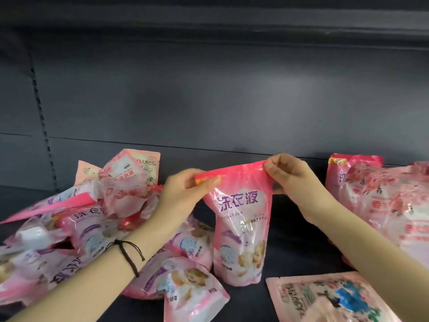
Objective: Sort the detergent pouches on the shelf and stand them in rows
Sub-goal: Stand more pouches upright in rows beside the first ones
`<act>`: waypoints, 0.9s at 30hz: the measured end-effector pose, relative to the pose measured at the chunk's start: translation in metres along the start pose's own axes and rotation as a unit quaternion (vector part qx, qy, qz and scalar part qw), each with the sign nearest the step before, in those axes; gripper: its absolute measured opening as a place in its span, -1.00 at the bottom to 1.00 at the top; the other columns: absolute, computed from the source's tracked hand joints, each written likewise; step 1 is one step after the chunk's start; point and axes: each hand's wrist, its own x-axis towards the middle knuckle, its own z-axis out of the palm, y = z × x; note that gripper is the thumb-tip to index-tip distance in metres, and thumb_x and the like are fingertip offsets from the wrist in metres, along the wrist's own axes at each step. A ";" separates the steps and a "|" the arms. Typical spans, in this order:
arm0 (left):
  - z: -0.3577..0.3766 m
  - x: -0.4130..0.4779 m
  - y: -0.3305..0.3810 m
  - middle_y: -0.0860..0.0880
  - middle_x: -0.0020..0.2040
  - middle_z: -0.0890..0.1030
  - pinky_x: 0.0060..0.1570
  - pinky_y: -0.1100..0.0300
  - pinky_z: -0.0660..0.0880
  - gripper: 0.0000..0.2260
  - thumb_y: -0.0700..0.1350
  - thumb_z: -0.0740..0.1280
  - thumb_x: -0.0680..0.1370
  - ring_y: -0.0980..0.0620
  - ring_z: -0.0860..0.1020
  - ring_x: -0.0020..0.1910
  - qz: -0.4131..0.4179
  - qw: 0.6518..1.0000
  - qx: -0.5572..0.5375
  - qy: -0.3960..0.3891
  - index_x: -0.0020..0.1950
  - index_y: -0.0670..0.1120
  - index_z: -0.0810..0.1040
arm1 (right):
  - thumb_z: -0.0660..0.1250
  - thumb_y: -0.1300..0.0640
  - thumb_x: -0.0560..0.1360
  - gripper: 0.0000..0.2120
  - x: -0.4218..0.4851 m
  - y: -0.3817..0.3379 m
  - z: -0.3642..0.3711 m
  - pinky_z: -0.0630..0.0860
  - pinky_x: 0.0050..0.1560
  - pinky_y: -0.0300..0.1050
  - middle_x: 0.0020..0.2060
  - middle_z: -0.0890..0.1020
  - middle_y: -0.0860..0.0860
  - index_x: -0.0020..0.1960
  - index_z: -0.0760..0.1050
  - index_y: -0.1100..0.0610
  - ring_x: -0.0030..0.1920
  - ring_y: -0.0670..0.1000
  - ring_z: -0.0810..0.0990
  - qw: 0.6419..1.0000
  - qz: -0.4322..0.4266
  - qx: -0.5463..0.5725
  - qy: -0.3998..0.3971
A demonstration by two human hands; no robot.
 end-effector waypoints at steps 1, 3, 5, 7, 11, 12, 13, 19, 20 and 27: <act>0.003 -0.006 -0.004 0.08 -0.16 0.72 -0.18 0.44 0.49 -0.86 0.02 0.45 0.41 0.21 0.65 -0.14 -0.009 1.000 -0.022 -0.007 -0.12 -0.01 0.69 | 0.23 0.22 0.61 -0.82 -0.005 0.002 -0.002 0.62 -0.21 -0.18 -0.34 0.60 -0.06 -0.17 0.49 0.15 -0.31 -0.11 0.59 1.000 0.000 0.013 0.016; 0.007 -0.015 -0.010 0.03 -0.21 0.68 -0.13 0.34 0.47 -0.63 0.17 0.38 0.41 0.11 0.62 -0.20 -0.007 1.000 -0.020 -0.012 -0.13 -0.14 0.69 | 0.23 0.17 0.61 -0.83 -0.013 0.007 -0.004 0.61 -0.17 -0.21 -0.32 0.62 -0.11 -0.12 0.51 0.14 -0.27 -0.12 0.59 0.999 -0.004 0.026 0.034; 0.013 -0.020 -0.013 -0.11 -0.28 0.51 -0.17 0.15 0.40 -0.37 0.26 0.31 0.43 0.03 0.45 -0.28 0.008 1.000 -0.004 -0.014 -0.12 -0.38 0.54 | 0.21 0.05 0.62 -0.79 -0.022 0.015 -0.001 0.62 -0.10 -0.19 -0.23 0.66 -0.10 -0.02 0.55 0.14 -0.19 -0.09 0.62 0.999 0.026 0.039 0.023; 0.018 -0.021 -0.010 -0.18 -0.23 0.52 -0.07 -0.04 0.48 -0.35 0.23 0.30 0.47 -0.03 0.44 -0.21 0.015 1.000 -0.022 -0.011 -0.09 -0.44 0.49 | 0.19 -0.06 0.61 -0.70 -0.030 0.023 0.003 0.62 -0.02 -0.19 -0.09 0.71 -0.04 0.06 0.59 0.11 -0.09 -0.05 0.68 0.997 0.066 0.046 -0.012; 0.022 -0.017 -0.006 -0.33 -0.11 0.63 -0.08 0.08 0.63 -0.63 0.02 0.33 0.53 -0.23 0.64 -0.09 -0.028 0.995 -0.089 0.022 -0.14 -0.32 0.58 | 0.19 -0.05 0.59 -0.68 -0.043 0.032 0.008 0.62 -0.04 -0.17 -0.07 0.72 0.06 -0.02 0.64 0.11 -0.08 -0.01 0.68 0.995 0.066 0.074 -0.020; 0.022 -0.016 -0.006 -0.35 -0.12 0.62 -0.10 0.07 0.63 -0.64 0.02 0.34 0.52 -0.22 0.64 -0.12 -0.030 0.995 -0.090 0.027 -0.17 -0.31 0.57 | 0.19 -0.03 0.60 -0.67 -0.043 0.033 0.008 0.63 -0.04 -0.14 -0.09 0.72 0.09 -0.05 0.64 0.14 -0.10 0.01 0.68 0.995 0.061 0.081 -0.007; 0.023 -0.016 -0.005 -0.39 -0.13 0.59 -0.09 -0.02 0.63 -0.60 0.05 0.34 0.50 -0.20 0.62 -0.17 -0.025 0.995 -0.090 0.030 -0.18 -0.33 0.55 | 0.18 0.00 0.60 -0.67 -0.043 0.033 0.008 0.63 -0.05 -0.11 -0.10 0.71 0.10 -0.07 0.64 0.16 -0.11 0.02 0.67 0.995 0.054 0.081 0.008; 0.027 -0.013 0.004 -0.49 -0.12 0.51 -0.03 -0.30 0.50 -0.42 0.17 0.36 0.42 -0.12 0.50 -0.21 0.000 0.993 -0.107 0.046 -0.06 -0.41 0.51 | 0.20 0.04 0.61 -0.70 -0.042 0.032 0.016 0.60 -0.07 -0.11 -0.11 0.69 0.17 -0.10 0.61 0.19 -0.14 0.02 0.64 0.993 0.023 0.099 0.064; 0.027 -0.014 0.001 -0.45 -0.11 0.54 -0.02 -0.28 0.52 -0.47 0.16 0.36 0.42 -0.12 0.53 -0.21 -0.003 0.993 -0.107 0.046 -0.06 -0.36 0.54 | 0.20 0.04 0.61 -0.70 -0.042 0.033 0.018 0.60 -0.09 -0.13 -0.11 0.68 0.19 -0.09 0.60 0.21 -0.15 0.03 0.64 0.991 0.024 0.106 0.072; 0.025 -0.028 -0.022 -0.10 -0.05 0.71 -0.04 0.18 0.61 -0.71 0.06 0.37 0.45 -0.11 0.65 0.01 -0.079 0.990 -0.100 -0.066 -0.04 -0.14 0.67 | 0.23 -0.01 0.57 -0.67 -0.045 0.042 0.019 0.60 -0.18 -0.24 -0.18 0.68 0.13 -0.10 0.59 0.24 -0.20 0.00 0.62 0.984 0.042 0.125 0.117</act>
